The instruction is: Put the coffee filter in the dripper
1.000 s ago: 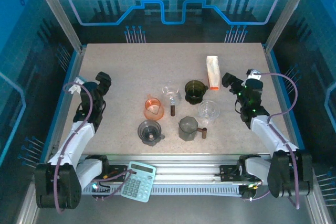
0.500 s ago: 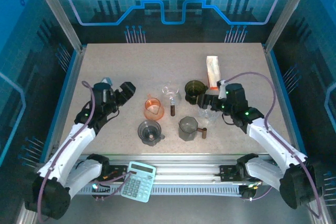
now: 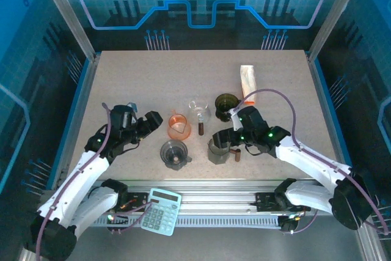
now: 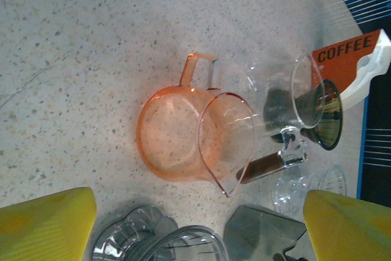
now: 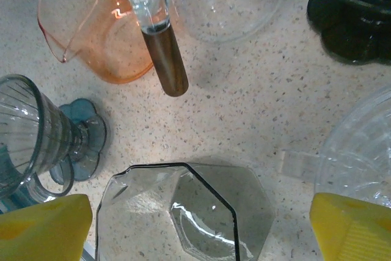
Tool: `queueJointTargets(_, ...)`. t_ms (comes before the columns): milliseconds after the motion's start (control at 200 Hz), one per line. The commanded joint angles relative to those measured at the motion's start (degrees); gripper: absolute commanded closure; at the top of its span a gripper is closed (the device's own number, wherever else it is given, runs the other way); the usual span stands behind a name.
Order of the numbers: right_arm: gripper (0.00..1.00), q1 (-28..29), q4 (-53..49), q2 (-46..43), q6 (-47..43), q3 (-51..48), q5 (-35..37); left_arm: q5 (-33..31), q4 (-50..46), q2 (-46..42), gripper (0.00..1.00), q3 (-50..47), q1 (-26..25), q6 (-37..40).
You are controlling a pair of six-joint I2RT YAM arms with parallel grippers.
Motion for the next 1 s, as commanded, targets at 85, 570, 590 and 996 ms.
queueJointTargets(85, 0.09, 3.2, -1.3, 1.0, 1.8, 0.5, 1.0, 2.4, -2.9, 0.3, 0.16, -0.8, -0.6, 0.1)
queueJointTargets(570, 0.11, 11.9, 3.2, 1.6, 10.8, -0.3, 4.4, 3.0, -6.0, 0.7, 0.34, -2.1, -3.6, 0.0)
queueJointTargets(590, 0.11, 12.2, 3.6, 1.8, 11.1, -0.2, 4.1, 2.8, -6.2, 0.7, 0.34, -2.2, -4.0, 0.0)
queueJointTargets(996, 0.09, 14.5, 4.0, 1.3, 12.2, 1.5, 8.9, -3.7, -7.4, 4.9, 0.45, -3.4, -13.7, -0.5)
